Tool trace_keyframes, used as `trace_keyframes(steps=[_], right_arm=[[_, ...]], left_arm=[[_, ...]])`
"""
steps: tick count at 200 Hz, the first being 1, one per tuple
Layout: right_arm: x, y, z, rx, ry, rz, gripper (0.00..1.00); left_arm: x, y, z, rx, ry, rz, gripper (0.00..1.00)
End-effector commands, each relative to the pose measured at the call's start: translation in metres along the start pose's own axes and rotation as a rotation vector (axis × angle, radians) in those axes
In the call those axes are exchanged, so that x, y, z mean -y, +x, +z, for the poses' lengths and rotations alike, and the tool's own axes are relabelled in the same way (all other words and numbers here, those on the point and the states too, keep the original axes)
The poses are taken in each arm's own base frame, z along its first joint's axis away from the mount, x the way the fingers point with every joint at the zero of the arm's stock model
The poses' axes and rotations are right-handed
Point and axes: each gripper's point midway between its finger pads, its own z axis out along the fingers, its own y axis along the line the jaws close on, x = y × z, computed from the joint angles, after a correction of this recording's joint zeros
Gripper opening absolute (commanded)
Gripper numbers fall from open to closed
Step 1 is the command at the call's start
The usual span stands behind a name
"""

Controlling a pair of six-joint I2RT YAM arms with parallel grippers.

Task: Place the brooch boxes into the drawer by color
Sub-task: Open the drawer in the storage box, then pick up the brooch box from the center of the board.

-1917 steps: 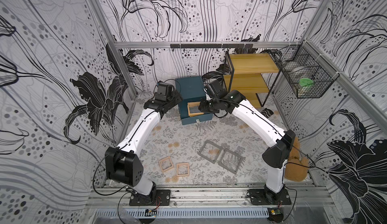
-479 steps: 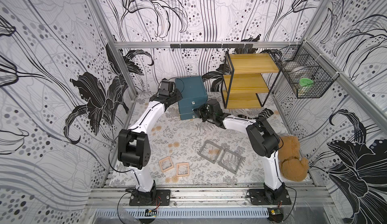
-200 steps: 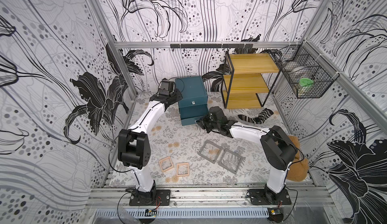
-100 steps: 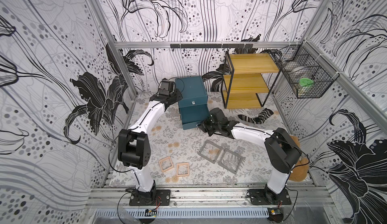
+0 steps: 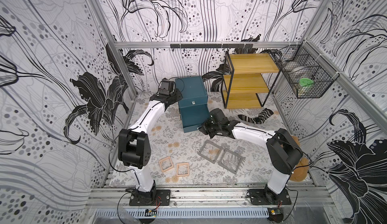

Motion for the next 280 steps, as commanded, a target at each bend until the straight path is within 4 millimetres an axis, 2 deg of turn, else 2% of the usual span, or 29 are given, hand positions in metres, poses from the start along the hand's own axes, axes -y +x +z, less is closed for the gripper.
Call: trace_keyframes(steps=[1, 50, 85, 108, 136, 167, 202, 206, 233, 255, 280], right_arm=[[0.017, 0.012, -0.003, -0.044, 0.091, 0.028, 0.00], [0.018, 0.010, -0.002, -0.036, 0.102, 0.030, 0.00], [0.007, 0.007, -0.007, -0.010, 0.092, -0.017, 0.27], [-0.002, 0.005, -0.014, 0.016, 0.097, -0.055, 0.38], [-0.007, 0.003, -0.024, 0.039, 0.089, -0.083, 0.45], [-0.011, 0.003, -0.037, 0.059, 0.073, -0.115, 0.48], [-0.015, 0.001, -0.055, 0.088, 0.086, -0.185, 0.51], [-0.021, 0.003, -0.065, 0.094, 0.065, -0.198, 0.52], [-0.025, 0.000, -0.088, 0.134, 0.058, -0.277, 0.52], [-0.031, -0.007, -0.106, 0.168, 0.046, -0.400, 0.52], [-0.033, -0.010, -0.130, 0.222, 0.037, -0.580, 0.52]], left_arm=[[0.002, 0.013, 0.007, -0.053, 0.004, 0.015, 0.32], [0.003, 0.013, 0.006, -0.054, 0.005, 0.016, 0.32], [0.006, 0.009, 0.003, -0.045, 0.015, 0.018, 0.36], [0.008, 0.007, 0.000, -0.039, 0.016, 0.019, 0.39], [0.013, -0.001, -0.006, -0.016, 0.022, 0.017, 0.42], [0.017, -0.012, -0.017, 0.023, 0.015, 0.011, 0.48], [0.023, -0.022, -0.039, 0.071, 0.021, -0.001, 0.52], [0.024, -0.023, -0.041, 0.075, 0.022, -0.002, 0.53], [0.032, -0.023, -0.065, 0.110, 0.037, 0.003, 0.53], [0.034, -0.015, -0.086, 0.123, 0.050, 0.008, 0.53], [0.035, 0.006, -0.109, 0.111, 0.068, 0.028, 0.53]])
